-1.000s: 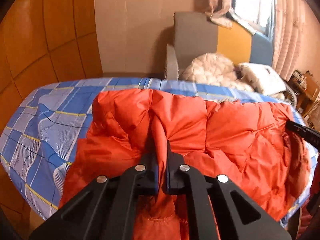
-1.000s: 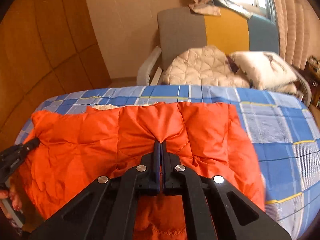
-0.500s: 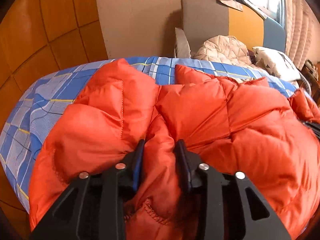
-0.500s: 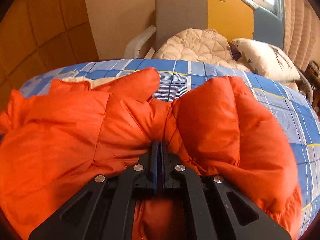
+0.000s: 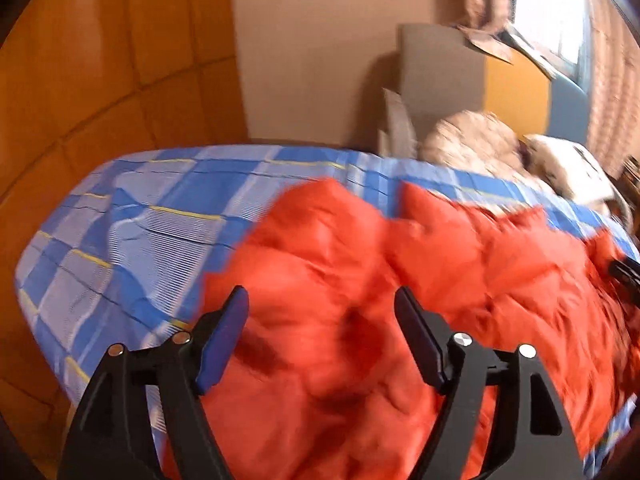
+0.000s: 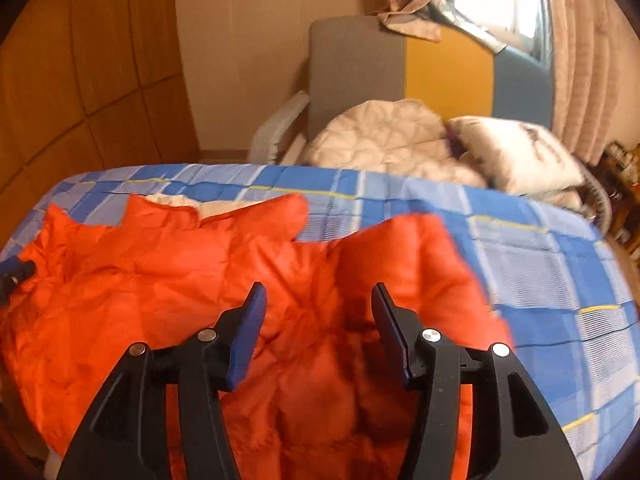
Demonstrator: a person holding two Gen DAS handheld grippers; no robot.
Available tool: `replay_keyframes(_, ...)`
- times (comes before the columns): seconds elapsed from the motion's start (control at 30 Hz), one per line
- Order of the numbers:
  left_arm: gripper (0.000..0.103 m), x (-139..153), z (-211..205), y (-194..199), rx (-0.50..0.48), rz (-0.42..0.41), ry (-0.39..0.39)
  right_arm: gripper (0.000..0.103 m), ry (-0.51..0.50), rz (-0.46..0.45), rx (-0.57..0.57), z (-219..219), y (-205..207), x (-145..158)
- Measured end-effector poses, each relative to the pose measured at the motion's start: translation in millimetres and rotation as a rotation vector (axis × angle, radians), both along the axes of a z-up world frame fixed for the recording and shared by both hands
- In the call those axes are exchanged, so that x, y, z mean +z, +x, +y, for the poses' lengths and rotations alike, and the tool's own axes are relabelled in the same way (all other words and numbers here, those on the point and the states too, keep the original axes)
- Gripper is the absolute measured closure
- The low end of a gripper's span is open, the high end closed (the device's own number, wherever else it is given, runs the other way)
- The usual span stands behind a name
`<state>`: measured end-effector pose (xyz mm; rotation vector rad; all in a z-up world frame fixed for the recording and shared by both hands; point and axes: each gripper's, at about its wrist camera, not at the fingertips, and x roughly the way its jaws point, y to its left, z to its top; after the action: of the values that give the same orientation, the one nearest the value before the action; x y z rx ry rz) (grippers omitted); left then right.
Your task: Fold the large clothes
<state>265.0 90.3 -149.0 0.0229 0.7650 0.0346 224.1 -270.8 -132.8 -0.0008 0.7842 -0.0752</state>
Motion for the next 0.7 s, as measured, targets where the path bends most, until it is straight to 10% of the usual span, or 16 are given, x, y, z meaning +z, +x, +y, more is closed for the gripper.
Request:
replay_keyframes(0.23, 0.024, -6.2, 7.3, 31.5, 0.075, 0.034, 0.073, 0.073, -0.066, 0.046, -0.112, -26.1, 18.4, -16.2)
replay_keyframes(0.7, 0.015, -50.1, 24.2, 58.7, 0.147, 0.125, 0.084, 0.073, -0.103, 0.083, -0.153, -42.8, 36.9, -49.8)
